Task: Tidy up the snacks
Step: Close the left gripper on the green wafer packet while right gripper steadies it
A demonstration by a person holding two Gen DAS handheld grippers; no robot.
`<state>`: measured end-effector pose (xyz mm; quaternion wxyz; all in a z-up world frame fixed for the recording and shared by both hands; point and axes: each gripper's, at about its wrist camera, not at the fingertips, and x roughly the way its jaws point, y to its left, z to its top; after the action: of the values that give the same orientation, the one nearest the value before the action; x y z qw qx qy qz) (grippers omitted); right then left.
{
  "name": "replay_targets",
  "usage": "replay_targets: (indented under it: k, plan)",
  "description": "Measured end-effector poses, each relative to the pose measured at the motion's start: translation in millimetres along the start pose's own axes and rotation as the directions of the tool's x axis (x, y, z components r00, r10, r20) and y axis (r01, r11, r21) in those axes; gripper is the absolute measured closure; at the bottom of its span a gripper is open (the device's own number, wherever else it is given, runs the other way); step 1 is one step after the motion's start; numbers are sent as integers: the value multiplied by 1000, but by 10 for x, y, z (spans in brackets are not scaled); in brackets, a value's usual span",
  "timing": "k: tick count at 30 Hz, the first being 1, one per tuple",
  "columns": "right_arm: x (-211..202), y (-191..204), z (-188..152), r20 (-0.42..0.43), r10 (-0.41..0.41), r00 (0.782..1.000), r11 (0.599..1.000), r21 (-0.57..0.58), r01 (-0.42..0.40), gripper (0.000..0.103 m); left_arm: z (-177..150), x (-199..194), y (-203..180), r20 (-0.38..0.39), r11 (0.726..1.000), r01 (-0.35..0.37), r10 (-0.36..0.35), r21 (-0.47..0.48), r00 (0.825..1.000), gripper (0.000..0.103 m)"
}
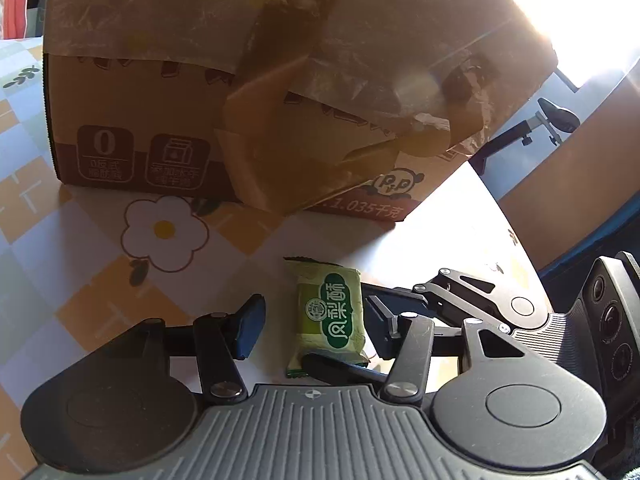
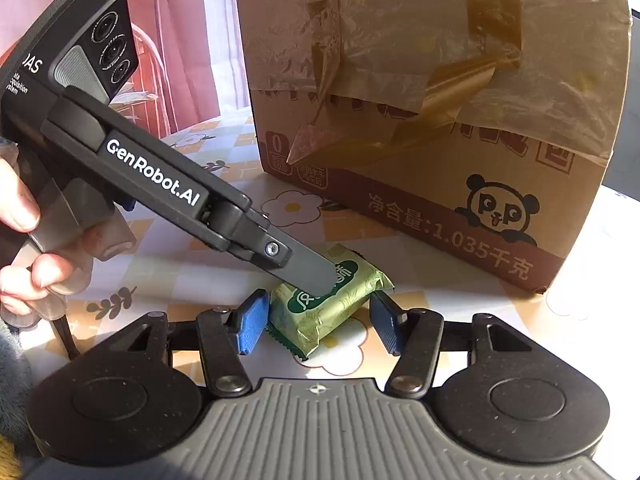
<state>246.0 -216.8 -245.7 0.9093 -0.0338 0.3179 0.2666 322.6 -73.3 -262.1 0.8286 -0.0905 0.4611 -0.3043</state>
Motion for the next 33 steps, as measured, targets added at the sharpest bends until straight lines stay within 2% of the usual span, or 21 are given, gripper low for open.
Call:
replay_targets:
  k: [3,6,9,16,20,28,33]
  plan:
    - [-24,-9,-17,5,6,1000,1000,4,-6,44,-9,31,-31,3,1000,5,-5,7,1000,47]
    - [-20,27,-6,3,6,1000,1000,-15,-6,42,17,67,-123,-4,998,-36,37,55,999,61]
    - [0,66,-19,1,8,1000,999,-34,-8,42,-17,57,-122,-14,999,-15,16,48,1000,67]
    - [-30,27,-26,14,36,999,999,1,-36,51,-84,41,-141,-12,1000,-21,21,15,1000,68]
    - [-108,111,-8,25,1,1000,1000,-11,-1,56,-79,-13,-181,-7,1000,-13,13,13,1000,70]
    - [-438,202,155,114,-65,991,997,-26,68,59,20,-271,-370,80,997,37,-43,73,996,70]
    - [-621,271,335,176,-98,979,991,-73,113,59,120,-524,-477,168,990,56,-77,126,983,70]
